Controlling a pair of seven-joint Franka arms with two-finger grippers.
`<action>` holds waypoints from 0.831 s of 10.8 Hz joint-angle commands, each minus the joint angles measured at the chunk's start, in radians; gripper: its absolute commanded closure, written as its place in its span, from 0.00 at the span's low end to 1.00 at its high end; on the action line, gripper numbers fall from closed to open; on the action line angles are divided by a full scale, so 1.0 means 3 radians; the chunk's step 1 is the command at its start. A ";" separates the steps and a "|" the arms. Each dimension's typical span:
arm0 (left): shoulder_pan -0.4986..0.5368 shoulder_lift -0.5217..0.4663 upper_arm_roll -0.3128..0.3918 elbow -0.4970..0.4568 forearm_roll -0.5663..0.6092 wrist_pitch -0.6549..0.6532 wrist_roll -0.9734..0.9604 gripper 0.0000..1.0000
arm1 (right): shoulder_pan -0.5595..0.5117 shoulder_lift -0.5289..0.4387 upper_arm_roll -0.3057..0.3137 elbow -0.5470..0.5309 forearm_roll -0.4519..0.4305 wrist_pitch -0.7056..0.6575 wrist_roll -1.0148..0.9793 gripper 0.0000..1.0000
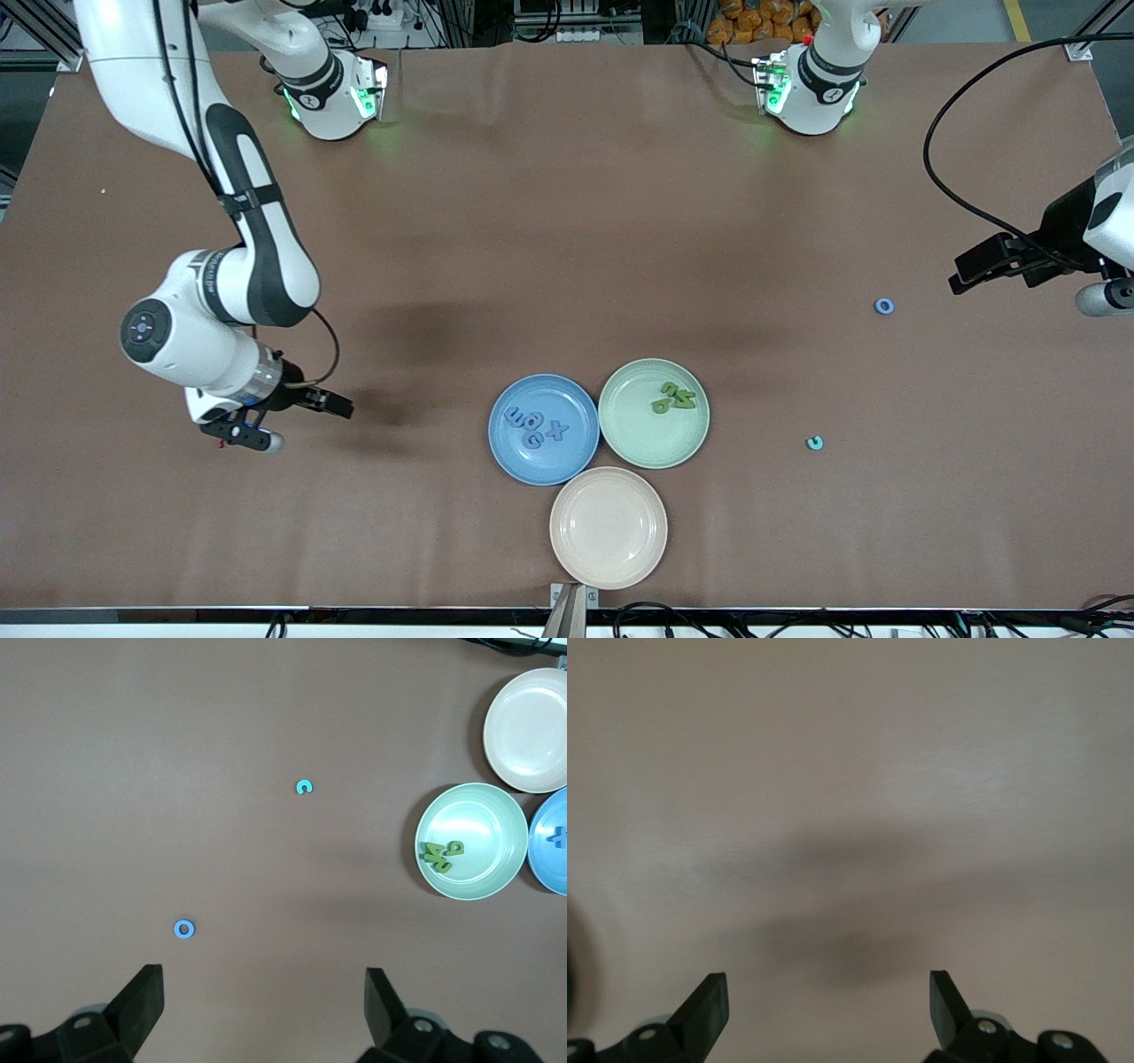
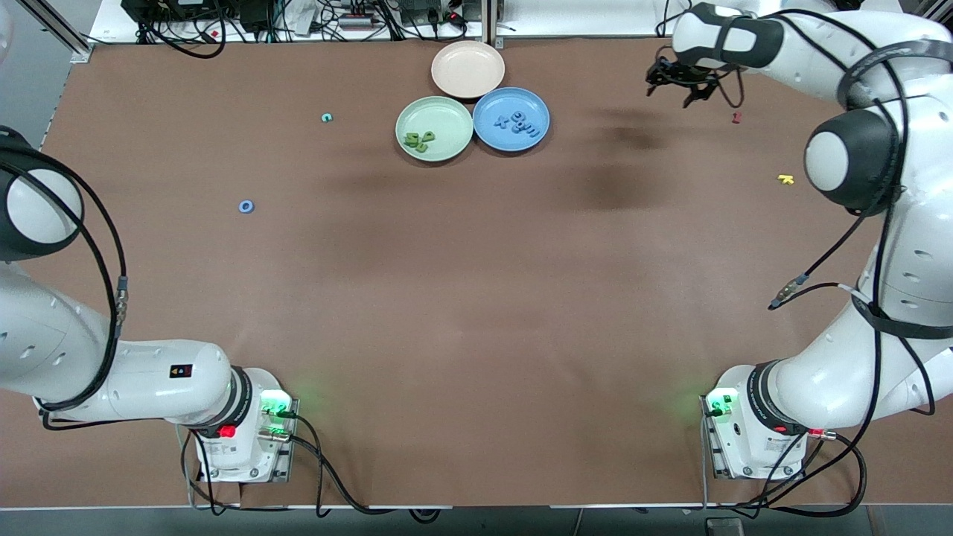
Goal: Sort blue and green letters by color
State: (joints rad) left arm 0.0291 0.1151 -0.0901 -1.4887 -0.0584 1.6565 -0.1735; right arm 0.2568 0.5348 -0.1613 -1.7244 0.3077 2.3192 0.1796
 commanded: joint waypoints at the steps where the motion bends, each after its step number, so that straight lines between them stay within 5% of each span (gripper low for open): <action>1: 0.0000 -0.0015 -0.0001 0.0008 0.0067 0.0016 0.0098 0.00 | -0.0145 -0.0595 0.0098 -0.0560 -0.0599 0.0016 -0.0097 0.00; 4: 0.0000 -0.0010 -0.0001 0.0008 0.0072 0.0016 0.0098 0.00 | -0.0614 -0.0913 0.0526 -0.0633 -0.1030 -0.0387 -0.0103 0.00; 9: 0.0000 -0.0010 -0.0001 0.0008 0.0072 0.0016 0.0098 0.00 | -0.1188 -0.1301 0.1099 -0.0659 -0.1210 -0.0806 -0.0118 0.00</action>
State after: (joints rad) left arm 0.0287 0.1150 -0.0901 -1.4885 -0.0584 1.6571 -0.1734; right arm -0.0209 0.2316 0.0854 -1.8798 -0.0219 2.1228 0.1512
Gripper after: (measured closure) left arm 0.000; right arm 0.000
